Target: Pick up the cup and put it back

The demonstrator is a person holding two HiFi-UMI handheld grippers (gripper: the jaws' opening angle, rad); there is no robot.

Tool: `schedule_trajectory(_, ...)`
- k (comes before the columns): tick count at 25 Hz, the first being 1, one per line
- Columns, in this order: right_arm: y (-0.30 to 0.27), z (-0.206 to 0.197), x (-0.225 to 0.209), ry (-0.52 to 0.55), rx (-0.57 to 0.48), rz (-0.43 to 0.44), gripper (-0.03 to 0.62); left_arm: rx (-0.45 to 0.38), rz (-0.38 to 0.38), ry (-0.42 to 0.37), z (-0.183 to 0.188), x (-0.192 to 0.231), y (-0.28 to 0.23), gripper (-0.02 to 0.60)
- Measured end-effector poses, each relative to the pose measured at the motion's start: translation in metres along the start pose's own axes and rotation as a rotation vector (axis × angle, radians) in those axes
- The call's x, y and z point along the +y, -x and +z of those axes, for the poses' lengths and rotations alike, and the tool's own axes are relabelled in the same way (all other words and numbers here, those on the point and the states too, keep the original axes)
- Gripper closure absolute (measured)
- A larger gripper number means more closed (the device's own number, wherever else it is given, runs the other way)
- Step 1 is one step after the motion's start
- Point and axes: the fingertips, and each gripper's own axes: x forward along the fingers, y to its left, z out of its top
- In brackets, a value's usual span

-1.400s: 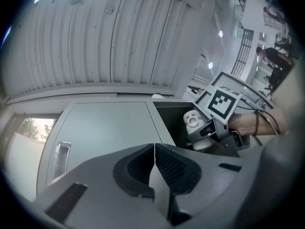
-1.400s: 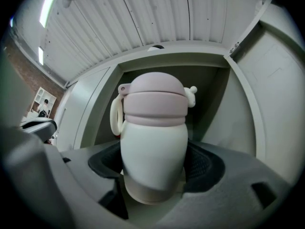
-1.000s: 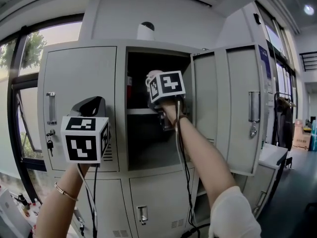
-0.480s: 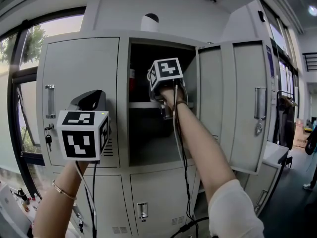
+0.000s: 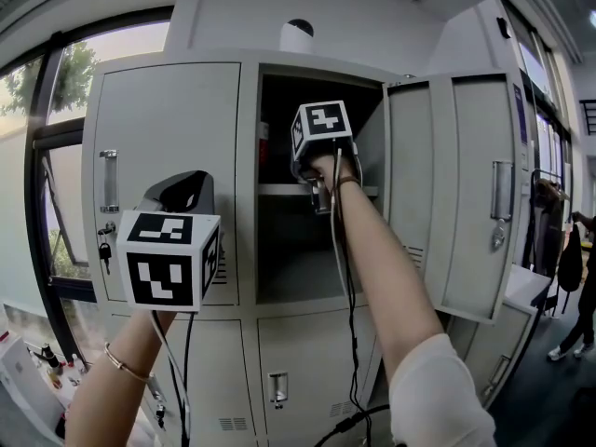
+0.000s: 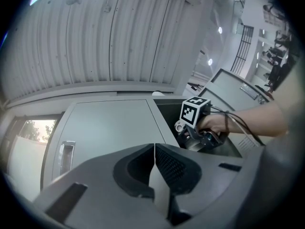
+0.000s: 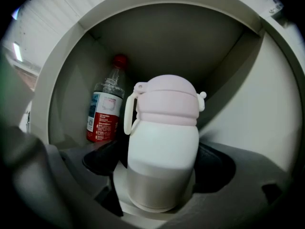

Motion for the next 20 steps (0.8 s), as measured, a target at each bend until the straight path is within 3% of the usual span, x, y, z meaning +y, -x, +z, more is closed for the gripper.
schedule_trajectory(14,0.039,0.012,-0.024,-0.058,-0.172,-0.044,0.145,0.017,-0.017,0.015,-0.006,0.006,0.013,0.571)
schedule_trajectory(20,0.055,0.007,-0.024,-0.077,-0.188,-0.042,0.145,0.036,-0.059,0.095,-0.010,0.005,0.022,0.571)
